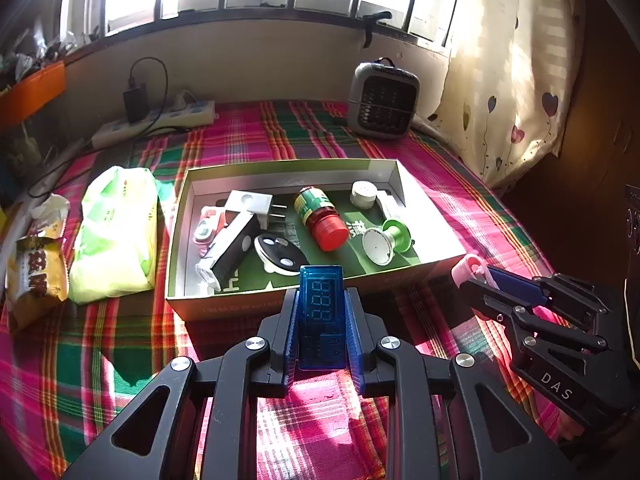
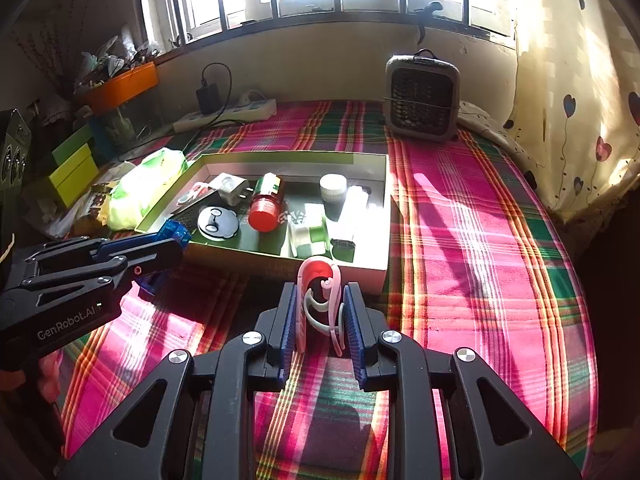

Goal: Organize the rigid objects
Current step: 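Carry the hook in the right tool and USB meter in the left tool into the box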

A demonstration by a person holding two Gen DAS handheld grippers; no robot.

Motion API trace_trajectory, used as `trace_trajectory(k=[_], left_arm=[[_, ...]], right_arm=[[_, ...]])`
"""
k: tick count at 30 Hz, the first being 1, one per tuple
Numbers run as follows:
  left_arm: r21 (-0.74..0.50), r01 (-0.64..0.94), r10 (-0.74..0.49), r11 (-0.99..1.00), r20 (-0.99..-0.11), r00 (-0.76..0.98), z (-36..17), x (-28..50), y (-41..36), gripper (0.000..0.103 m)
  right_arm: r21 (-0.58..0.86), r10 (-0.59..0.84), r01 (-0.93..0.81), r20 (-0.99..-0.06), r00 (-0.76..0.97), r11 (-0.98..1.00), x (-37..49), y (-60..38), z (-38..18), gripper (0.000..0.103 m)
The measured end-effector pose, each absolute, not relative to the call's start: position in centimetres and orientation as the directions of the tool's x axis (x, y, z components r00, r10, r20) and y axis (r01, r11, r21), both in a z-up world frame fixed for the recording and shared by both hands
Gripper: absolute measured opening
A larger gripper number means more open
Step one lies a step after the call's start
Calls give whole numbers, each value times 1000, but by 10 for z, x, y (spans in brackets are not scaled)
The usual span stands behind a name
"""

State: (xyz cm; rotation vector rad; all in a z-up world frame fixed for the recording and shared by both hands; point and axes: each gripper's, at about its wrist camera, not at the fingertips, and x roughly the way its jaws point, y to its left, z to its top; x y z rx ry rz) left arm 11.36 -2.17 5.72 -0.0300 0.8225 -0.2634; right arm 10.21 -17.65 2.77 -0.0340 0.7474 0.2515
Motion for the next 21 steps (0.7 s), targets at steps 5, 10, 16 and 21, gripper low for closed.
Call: trace_trajectory(k=[5, 10, 16, 21], left_arm=[[-133, 217, -245, 967, -715, 654, 61, 125, -17, 21], [-136, 217, -248, 967, -714, 654, 62, 137, -15, 21], [-140, 212, -247, 967, -717, 652, 62, 154, -12, 21], [-141, 210, -246, 968, -721, 648, 60, 168, -13, 21]], right_arm=[[55, 213, -239, -666, 714, 970, 112, -175, 34, 25], [53, 212, -237, -660, 720, 970, 125, -173, 39, 25], [54, 212, -236, -659, 722, 970, 142, -170, 41, 25], [56, 220, -244, -656, 722, 968, 156, -167, 42, 25]])
